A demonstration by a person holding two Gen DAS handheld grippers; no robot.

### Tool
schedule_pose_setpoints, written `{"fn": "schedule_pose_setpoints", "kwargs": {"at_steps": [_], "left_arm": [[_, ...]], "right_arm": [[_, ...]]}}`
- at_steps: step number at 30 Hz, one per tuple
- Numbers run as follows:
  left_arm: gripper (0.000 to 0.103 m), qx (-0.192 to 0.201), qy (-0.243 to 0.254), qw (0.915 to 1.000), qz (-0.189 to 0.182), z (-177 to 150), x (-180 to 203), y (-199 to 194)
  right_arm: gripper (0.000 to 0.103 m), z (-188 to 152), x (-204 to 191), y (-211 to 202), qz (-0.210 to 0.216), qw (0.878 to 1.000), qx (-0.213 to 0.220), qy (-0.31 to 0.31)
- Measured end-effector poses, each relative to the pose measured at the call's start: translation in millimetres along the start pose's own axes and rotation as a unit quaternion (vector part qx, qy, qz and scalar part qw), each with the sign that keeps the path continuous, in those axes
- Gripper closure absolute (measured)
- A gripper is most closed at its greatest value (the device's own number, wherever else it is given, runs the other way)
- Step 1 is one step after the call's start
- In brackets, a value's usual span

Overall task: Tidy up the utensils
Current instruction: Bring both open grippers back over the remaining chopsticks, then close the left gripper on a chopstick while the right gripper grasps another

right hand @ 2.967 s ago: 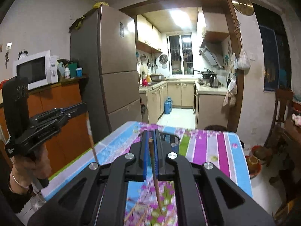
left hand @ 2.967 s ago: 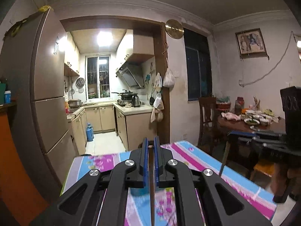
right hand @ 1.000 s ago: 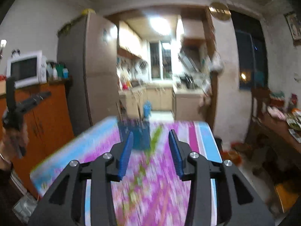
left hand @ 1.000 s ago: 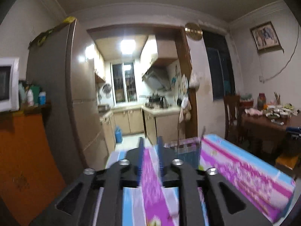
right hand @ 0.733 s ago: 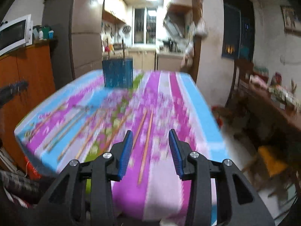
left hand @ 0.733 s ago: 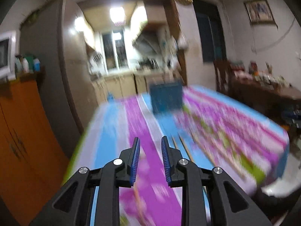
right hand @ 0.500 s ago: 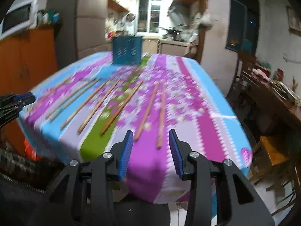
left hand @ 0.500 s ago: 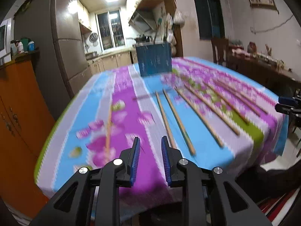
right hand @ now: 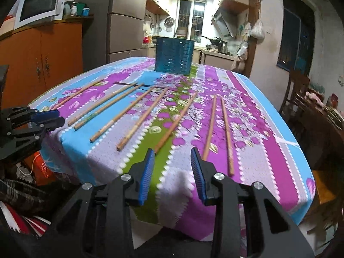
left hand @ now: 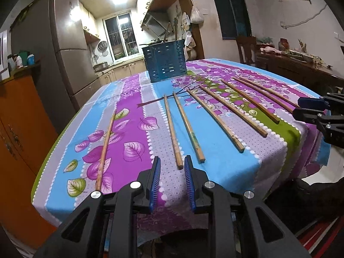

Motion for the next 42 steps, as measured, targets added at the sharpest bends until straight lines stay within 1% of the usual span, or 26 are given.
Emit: {"fn": "schedule_pose_setpoints", "kwargs": {"at_steps": [9,15,17,25,26,28,30,32,35,40,41,42], "left_arm": [[0.078,0.002,0.014,0.9999,0.004,0.7,2.1,3.7],[0.078,-0.003,0.020,0.9998,0.005,0.0,6.0,12.7],[0.078,-0.007,0.017,0.9998,0.005,-1.7,6.8,17.2],[0.078,0.007,-0.002,0.9999,0.012,-2.6,3.3,18.9],[0.078,0.008,-0.003,0.9999,0.012,-3.2,2.8,18.9],[0.078,0.010,-0.003,0.9999,0.012,-3.4,2.6,18.8],[0.078,0.013,-0.001,0.9998,0.014,-3.6,3.4,18.5],[0.078,0.017,-0.001,0.9997,0.016,-4.3,3.8,18.1],[0.078,0.022,-0.007,0.9996,0.016,-4.4,3.6,18.3],[0.078,0.031,-0.013,0.9993,0.020,-4.9,2.6,18.9],[0.078,0.032,-0.013,0.9992,0.021,-4.9,2.5,19.0],[0.078,0.033,-0.013,0.9992,0.021,-4.7,2.7,18.9]], "right_arm": [[0.069,3.4,-3.6,13.3,-0.010,1.000,-0.010,-0.003],[0.069,3.2,0.5,16.7,-0.021,1.000,-0.009,0.011],[0.069,3.6,-0.3,16.5,-0.020,1.000,-0.005,0.012],[0.070,2.8,-13.1,21.8,-0.017,1.000,-0.006,-0.002],[0.074,2.4,-14.0,23.6,-0.019,1.000,-0.008,-0.002],[0.078,0.9,-14.8,29.3,-0.023,1.000,-0.012,0.003],[0.085,-0.7,-15.1,34.1,-0.028,0.999,-0.013,0.007],[0.085,-0.2,-14.5,35.4,-0.036,0.999,-0.006,0.010],[0.087,-2.1,-13.4,35.9,-0.038,0.999,0.002,0.022],[0.089,-3.4,-13.7,34.1,-0.043,0.999,0.015,0.025],[0.093,-3.3,-14.4,34.2,-0.040,0.999,0.015,0.024],[0.096,-3.2,-15.2,34.0,-0.040,0.999,0.015,0.022]]}}
Point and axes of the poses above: each gripper's, at about its wrist camera, not at the fingertips, and y roughly the way its jaws point, x to its right, z to its top, the point moved 8 cm from there along y, roughly the way its jaws point
